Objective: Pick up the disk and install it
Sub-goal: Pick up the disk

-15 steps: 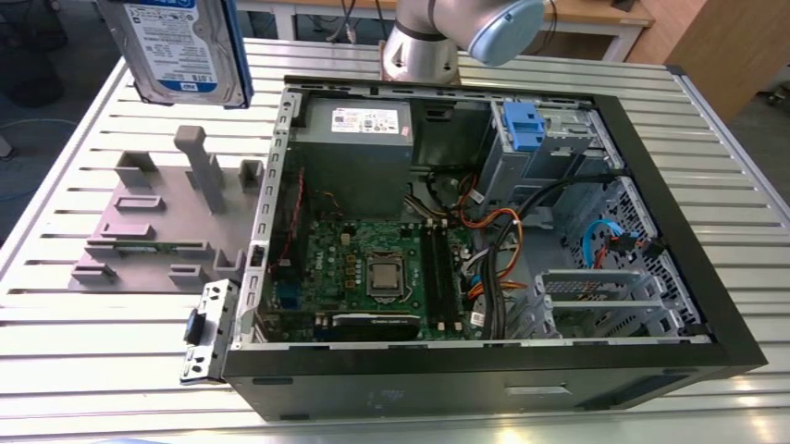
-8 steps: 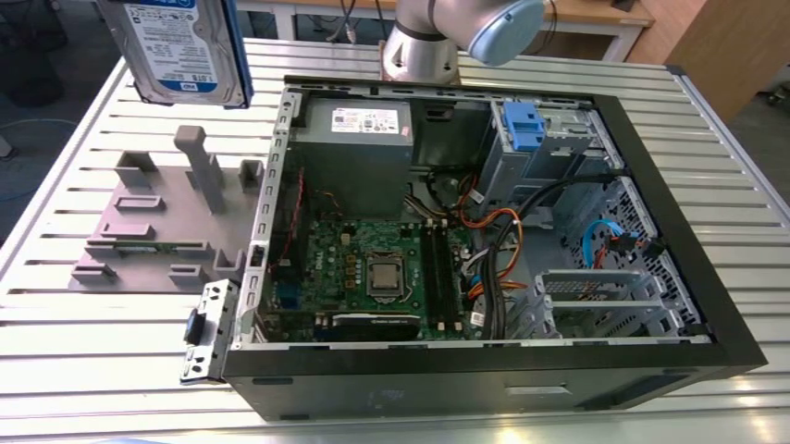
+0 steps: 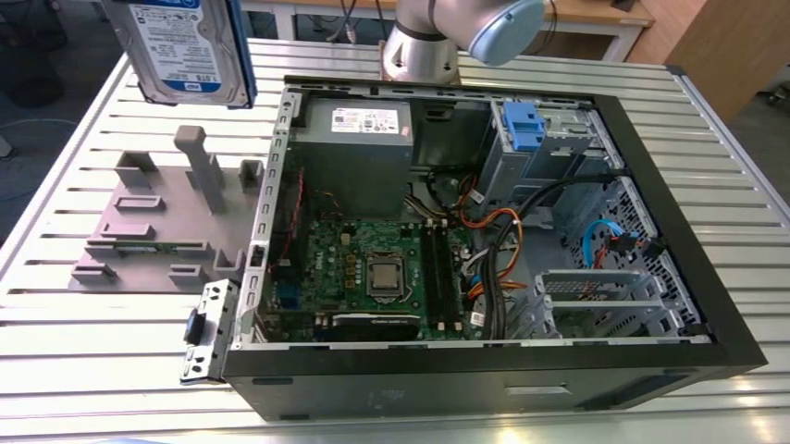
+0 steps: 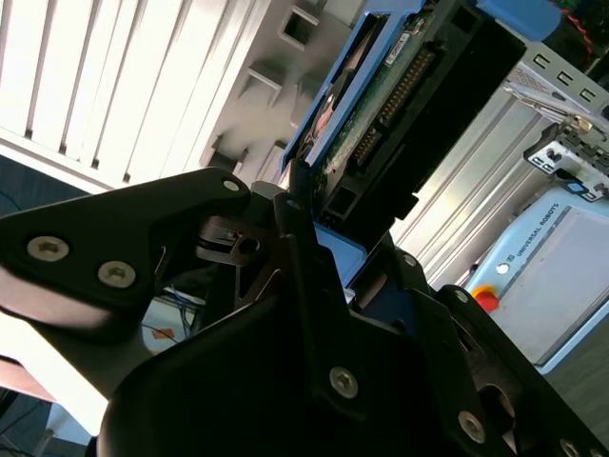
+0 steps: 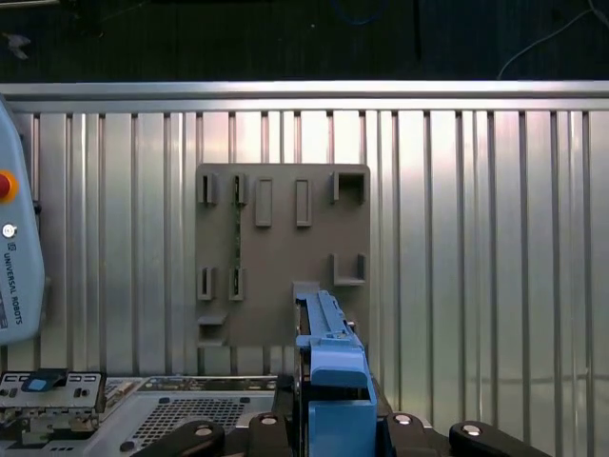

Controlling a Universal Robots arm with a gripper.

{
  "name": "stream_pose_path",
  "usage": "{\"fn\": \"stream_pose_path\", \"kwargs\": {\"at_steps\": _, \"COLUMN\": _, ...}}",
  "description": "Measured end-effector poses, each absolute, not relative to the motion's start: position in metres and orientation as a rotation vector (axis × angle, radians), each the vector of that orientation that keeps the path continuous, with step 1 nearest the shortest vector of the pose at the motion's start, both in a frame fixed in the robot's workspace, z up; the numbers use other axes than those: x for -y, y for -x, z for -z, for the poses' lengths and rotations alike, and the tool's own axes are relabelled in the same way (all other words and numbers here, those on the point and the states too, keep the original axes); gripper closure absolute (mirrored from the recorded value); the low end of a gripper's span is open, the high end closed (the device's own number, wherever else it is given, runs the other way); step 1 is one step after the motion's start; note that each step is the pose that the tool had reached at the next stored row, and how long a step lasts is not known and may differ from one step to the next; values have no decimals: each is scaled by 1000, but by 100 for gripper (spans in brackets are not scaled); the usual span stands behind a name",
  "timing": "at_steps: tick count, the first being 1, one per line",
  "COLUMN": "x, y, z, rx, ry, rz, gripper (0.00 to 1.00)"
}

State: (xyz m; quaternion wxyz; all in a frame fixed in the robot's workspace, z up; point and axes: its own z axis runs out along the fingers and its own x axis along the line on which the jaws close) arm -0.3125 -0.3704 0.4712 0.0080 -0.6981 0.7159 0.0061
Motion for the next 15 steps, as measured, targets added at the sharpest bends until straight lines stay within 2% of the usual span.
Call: {"fn": "stream_pose_path", "kwargs": {"at_steps": 15, "x": 370, "y": 300, "z": -471, "rx": -2238, "ry": 2182, "rz": -19, "gripper": 63}}
